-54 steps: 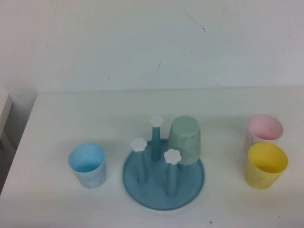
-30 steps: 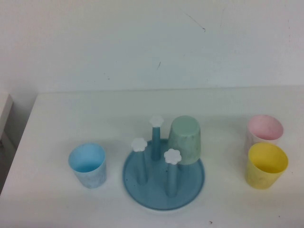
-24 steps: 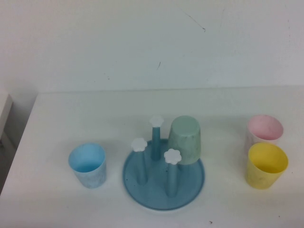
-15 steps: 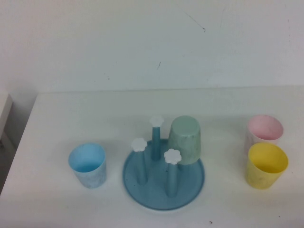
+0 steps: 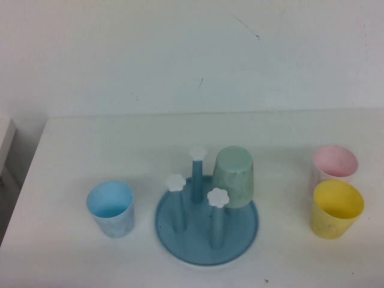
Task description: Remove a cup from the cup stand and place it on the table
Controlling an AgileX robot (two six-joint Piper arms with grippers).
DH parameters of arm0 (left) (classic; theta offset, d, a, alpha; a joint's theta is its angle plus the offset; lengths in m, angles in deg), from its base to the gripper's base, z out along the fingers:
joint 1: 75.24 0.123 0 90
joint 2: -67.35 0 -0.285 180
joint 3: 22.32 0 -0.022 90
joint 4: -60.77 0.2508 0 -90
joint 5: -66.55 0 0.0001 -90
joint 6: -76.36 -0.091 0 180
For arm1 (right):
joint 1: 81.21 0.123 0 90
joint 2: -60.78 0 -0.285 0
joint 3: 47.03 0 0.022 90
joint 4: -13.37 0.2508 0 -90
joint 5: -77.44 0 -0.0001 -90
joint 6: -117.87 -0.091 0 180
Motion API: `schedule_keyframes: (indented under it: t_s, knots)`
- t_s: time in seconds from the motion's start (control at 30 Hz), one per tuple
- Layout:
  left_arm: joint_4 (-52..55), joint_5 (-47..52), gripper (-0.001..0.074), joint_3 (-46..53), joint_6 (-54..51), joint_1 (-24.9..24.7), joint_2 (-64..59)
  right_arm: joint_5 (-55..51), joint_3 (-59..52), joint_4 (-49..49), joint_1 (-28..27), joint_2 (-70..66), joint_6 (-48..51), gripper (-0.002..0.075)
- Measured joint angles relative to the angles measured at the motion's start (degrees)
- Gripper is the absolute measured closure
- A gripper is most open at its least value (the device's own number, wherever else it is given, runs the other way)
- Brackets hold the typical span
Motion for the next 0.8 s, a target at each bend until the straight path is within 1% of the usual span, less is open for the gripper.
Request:
schedule_keyframes:
  t_s: [0.13,0.47,0.67,0.8]
  knots:
    - [0.0,-1.7,0.0738,0.1,0.0,0.0,0.0,2.4,0.0,-0.1,0.0,0.0,0.0,0.0729]
    - [0.0,-6.7,0.0738,0.2,0.0,0.0,0.0,15.1,0.0,-0.2,0.0,0.0,0.0,0.0729]
    - [0.0,-14.5,0.0738,0.3,0.0,0.0,0.0,23.2,0.0,-0.4,0.0,0.0,0.0,0.0729]
    - [0.0,-23.0,0.0738,0.3,0.0,0.0,0.0,30.4,0.0,-0.4,0.0,0.0,0.0,0.0729]
